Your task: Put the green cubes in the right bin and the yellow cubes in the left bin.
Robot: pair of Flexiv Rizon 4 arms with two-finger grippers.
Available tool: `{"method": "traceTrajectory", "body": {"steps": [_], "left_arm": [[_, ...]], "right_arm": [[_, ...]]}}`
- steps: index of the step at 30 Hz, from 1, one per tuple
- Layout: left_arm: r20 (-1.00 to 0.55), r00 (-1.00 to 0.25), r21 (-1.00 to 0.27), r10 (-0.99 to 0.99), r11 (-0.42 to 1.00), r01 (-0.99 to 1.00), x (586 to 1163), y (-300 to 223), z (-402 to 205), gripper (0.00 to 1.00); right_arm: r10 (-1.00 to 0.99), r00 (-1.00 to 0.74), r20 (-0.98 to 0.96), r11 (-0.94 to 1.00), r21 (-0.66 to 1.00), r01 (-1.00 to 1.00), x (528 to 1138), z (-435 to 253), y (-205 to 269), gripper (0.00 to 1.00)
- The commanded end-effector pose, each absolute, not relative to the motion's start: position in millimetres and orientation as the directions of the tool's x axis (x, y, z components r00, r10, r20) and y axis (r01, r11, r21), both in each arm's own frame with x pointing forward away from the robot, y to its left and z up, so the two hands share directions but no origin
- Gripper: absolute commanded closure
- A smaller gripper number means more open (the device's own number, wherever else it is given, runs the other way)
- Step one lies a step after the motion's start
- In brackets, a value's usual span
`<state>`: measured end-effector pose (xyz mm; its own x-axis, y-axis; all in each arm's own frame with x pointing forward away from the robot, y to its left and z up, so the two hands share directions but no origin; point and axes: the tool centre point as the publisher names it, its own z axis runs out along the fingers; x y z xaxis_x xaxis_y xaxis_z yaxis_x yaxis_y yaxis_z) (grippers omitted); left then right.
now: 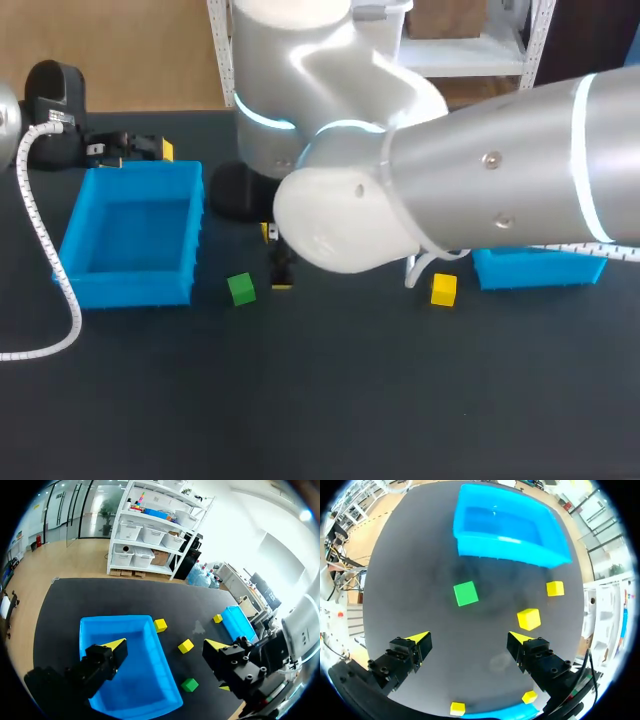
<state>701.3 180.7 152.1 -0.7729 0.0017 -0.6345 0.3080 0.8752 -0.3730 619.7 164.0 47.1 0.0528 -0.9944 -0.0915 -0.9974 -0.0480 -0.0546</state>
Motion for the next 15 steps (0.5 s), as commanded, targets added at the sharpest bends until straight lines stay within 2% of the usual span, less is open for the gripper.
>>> {"method": "traceTrajectory", "body": {"steps": [1, 15], "left_arm": [[-0.64, -0.769, -0.379, 0.0, 0.87, 0.316, 701, 183, 150, 0.0], [-0.64, -0.769, -0.379, 0.0, 0.87, 0.316, 701, 183, 150, 0.0]], "right_arm": [[-0.996, 0.063, -0.071, -0.06, -0.038, -0.997, 624, 39, 175, 0.0], [-0.991, 0.125, -0.039, -0.124, -0.03, -0.992, 620, 19, 196, 0.0]]}}
